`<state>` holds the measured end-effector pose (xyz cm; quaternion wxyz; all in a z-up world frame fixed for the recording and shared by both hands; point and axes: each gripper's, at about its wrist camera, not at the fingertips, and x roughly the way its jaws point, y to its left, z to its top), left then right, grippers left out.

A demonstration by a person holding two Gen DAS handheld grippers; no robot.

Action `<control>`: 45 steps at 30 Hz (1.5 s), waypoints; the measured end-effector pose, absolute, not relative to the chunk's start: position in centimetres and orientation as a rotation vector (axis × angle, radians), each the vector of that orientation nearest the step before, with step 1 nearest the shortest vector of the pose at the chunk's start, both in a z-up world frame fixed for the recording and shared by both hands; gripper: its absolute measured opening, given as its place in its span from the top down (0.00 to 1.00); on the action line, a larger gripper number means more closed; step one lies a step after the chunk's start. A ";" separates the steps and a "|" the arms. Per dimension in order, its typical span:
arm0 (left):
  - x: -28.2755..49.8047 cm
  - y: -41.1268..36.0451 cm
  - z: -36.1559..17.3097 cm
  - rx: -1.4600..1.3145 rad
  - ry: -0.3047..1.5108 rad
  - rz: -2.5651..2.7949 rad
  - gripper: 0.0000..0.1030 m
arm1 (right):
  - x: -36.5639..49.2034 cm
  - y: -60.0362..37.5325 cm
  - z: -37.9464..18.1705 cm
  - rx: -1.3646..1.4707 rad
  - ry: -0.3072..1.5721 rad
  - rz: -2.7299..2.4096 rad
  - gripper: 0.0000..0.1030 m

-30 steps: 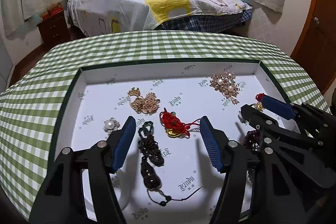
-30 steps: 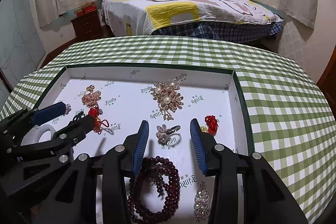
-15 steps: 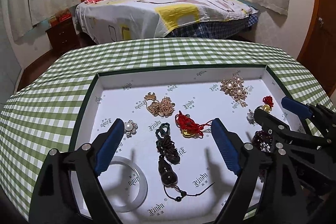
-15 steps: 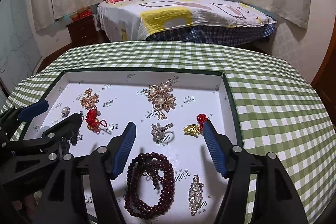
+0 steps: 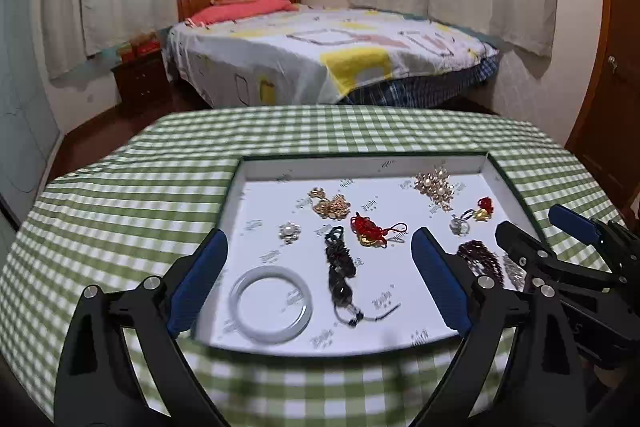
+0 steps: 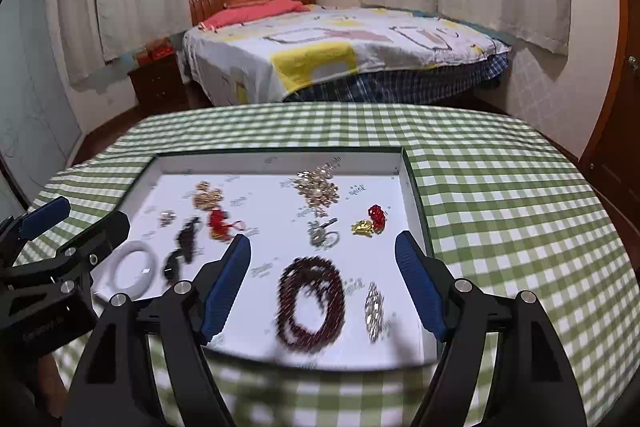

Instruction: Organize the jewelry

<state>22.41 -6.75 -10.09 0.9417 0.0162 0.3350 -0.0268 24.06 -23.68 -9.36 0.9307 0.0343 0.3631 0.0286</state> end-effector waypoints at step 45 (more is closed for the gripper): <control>7.5 -2.0 -0.1 -0.020 0.500 0.036 0.09 | 10.0 -21.2 1.3 0.000 0.519 0.116 0.28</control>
